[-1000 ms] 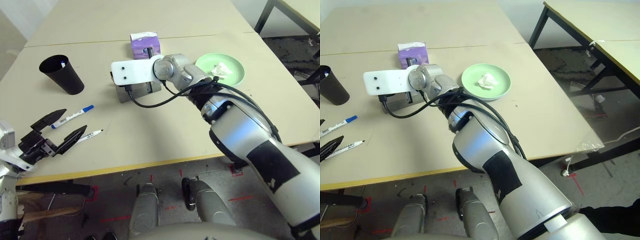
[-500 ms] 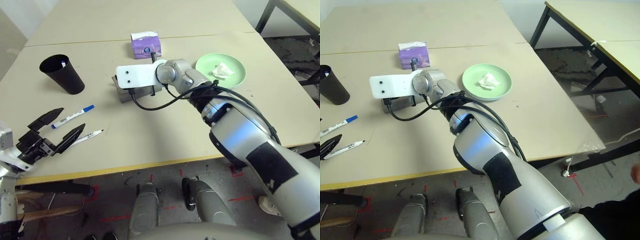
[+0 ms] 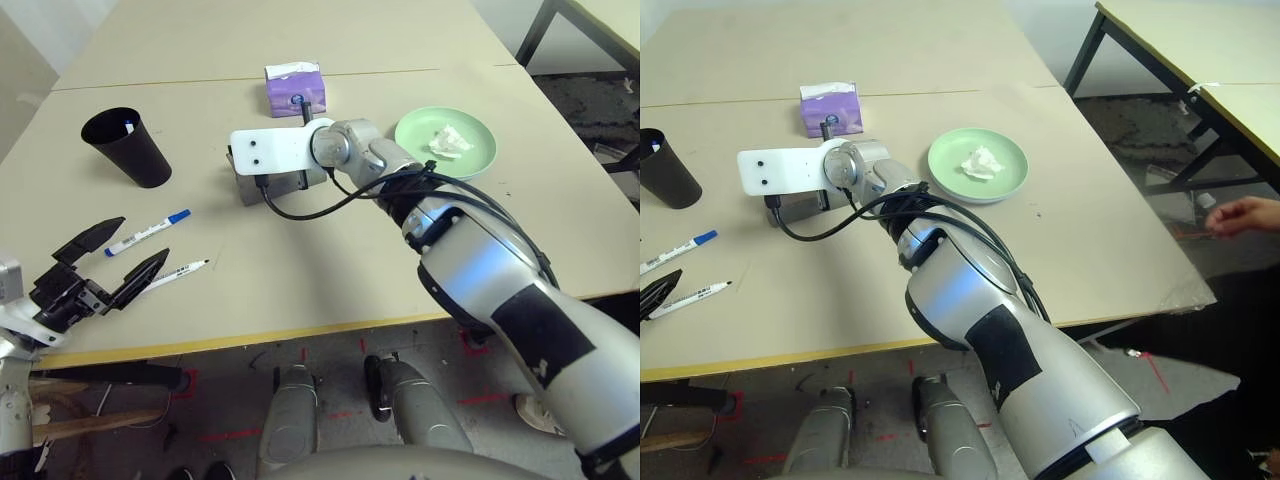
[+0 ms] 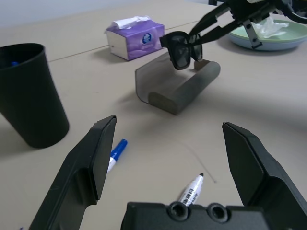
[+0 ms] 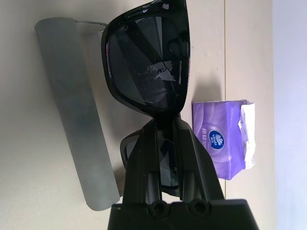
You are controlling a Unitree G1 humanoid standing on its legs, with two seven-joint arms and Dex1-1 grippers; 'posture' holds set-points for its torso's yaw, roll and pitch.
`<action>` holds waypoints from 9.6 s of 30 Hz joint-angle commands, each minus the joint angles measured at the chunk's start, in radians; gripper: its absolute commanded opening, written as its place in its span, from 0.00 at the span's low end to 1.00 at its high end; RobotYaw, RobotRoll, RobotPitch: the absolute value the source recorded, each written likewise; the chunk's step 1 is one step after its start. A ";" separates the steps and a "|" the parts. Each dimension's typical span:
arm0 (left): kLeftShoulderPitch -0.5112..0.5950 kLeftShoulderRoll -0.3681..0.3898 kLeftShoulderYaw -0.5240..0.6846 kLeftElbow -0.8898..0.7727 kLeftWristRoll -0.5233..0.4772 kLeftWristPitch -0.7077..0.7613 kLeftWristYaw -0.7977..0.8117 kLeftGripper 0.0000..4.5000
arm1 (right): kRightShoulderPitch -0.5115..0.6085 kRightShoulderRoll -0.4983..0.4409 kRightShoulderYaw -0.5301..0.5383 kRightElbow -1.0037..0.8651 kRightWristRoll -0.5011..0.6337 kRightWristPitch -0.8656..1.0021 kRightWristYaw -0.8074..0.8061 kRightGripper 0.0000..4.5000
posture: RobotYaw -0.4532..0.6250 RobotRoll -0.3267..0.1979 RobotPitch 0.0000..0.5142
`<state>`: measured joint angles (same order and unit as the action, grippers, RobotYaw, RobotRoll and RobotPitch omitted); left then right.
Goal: Organize and tidy the items on the table.
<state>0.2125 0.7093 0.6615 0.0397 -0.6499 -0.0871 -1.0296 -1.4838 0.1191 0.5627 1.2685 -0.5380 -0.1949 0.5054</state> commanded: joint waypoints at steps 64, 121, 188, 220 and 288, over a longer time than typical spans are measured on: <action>-0.149 -0.030 -0.042 0.078 0.051 0.001 0.086 1.00 | 0.196 -0.152 -0.160 -0.372 0.239 0.143 0.523 1.00 | 0.45 0.62 0.38; -0.872 -0.049 -0.371 0.899 0.424 -0.241 0.269 0.91 | 1.101 -0.666 -0.601 -1.391 0.791 0.530 0.314 1.00 | 0.24 0.62 0.32; -0.900 0.034 -0.361 1.031 0.446 -0.170 0.318 0.01 | 1.059 -0.707 -0.638 -1.423 0.826 0.556 0.268 1.00 | 0.22 0.62 0.29; -0.955 -0.040 -0.434 1.086 0.520 -0.199 0.338 0.01 | 1.069 -0.735 -0.651 -1.467 0.854 0.591 0.248 1.00 | 0.19 0.62 0.31; -0.765 0.017 -0.478 0.727 0.341 -0.104 -0.222 0.01 | 1.156 -0.777 -0.646 -1.542 1.055 0.691 0.451 1.00 | 0.20 0.62 0.31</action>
<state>-0.5634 0.7296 0.1938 0.7688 -0.3202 -0.1891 -1.2432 -0.3312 -0.6534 -0.0901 -0.2570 0.5068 0.5184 0.9356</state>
